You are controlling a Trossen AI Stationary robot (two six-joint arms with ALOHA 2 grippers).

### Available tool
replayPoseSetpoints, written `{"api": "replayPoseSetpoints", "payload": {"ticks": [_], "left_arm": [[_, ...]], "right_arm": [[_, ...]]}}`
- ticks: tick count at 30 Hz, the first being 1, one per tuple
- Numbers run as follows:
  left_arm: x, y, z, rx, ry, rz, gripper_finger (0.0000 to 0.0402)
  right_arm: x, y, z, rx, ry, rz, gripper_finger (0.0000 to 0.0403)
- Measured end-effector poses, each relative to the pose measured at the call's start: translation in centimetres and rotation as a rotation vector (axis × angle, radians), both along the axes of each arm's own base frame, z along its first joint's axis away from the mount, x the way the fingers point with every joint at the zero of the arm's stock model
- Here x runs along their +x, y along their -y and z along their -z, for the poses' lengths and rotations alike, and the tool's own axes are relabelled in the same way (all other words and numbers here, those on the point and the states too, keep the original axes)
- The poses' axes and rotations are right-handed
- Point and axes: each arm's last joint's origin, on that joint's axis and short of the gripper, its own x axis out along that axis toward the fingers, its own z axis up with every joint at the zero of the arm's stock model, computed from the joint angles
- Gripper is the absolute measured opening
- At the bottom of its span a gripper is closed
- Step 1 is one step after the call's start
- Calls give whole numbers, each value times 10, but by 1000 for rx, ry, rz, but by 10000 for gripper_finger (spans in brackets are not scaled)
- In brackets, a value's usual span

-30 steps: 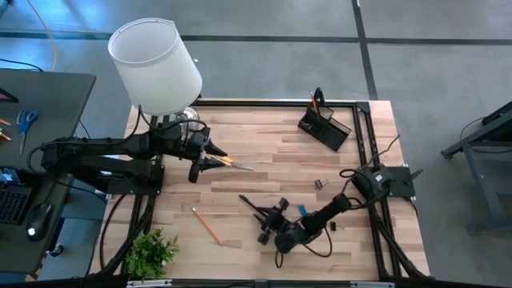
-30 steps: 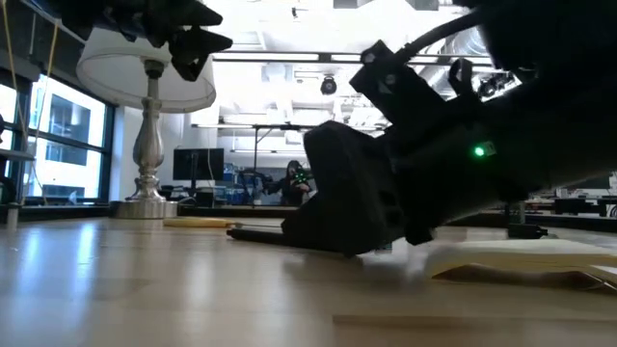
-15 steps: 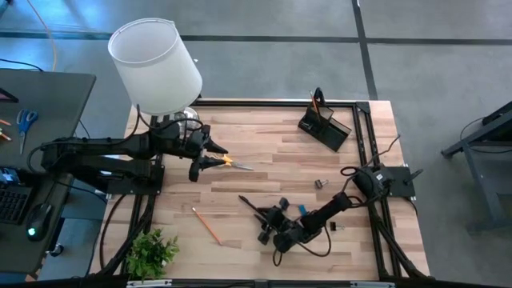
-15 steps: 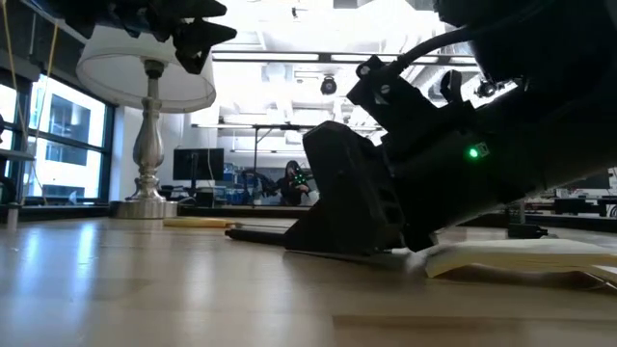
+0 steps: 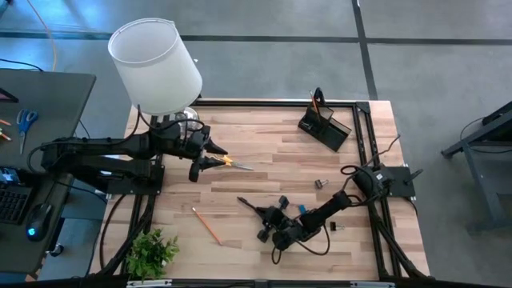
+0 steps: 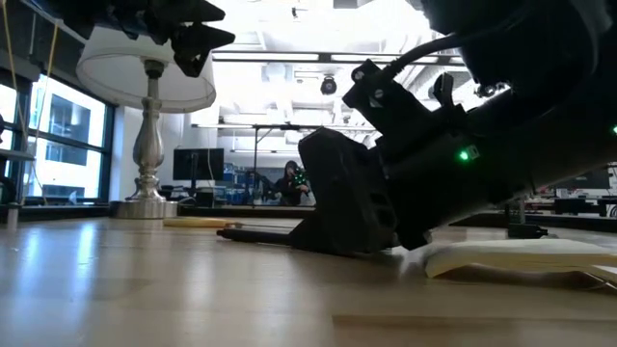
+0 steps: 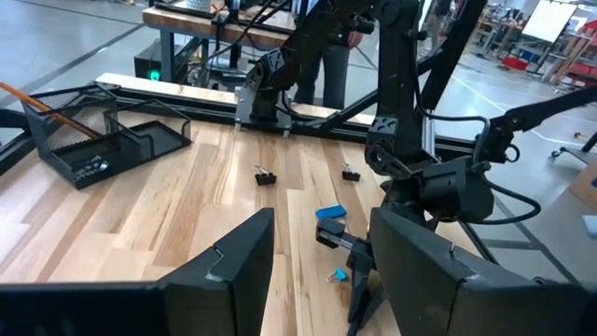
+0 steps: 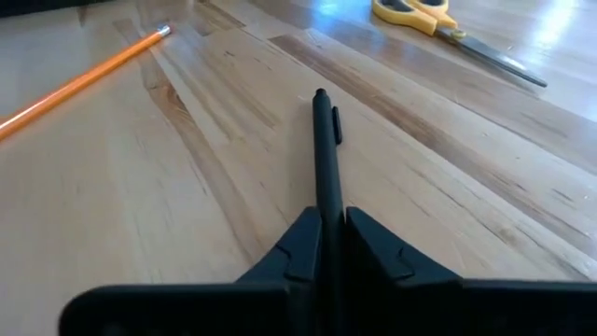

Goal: Pick and place office supplies into organizer
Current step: Put the black pen into the mesh desk organizer

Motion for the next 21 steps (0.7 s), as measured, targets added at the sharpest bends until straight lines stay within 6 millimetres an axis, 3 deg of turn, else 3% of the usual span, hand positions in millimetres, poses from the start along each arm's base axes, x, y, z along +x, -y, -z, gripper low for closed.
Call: {"api": "replayPoseSetpoints", "payload": {"ticks": [6,14,21], "left_arm": [[0,0,0,28,-3,-2,166],[0,0,0,31,-3,-3,166],[0,2,-1,79,16,93,166]], "right_arm": [[-6,-8,-22,-71,9,-11,18],[-21,-19,-88,-207,77,31,20],[-61,-32,-148,-314,124,80,19]]}}
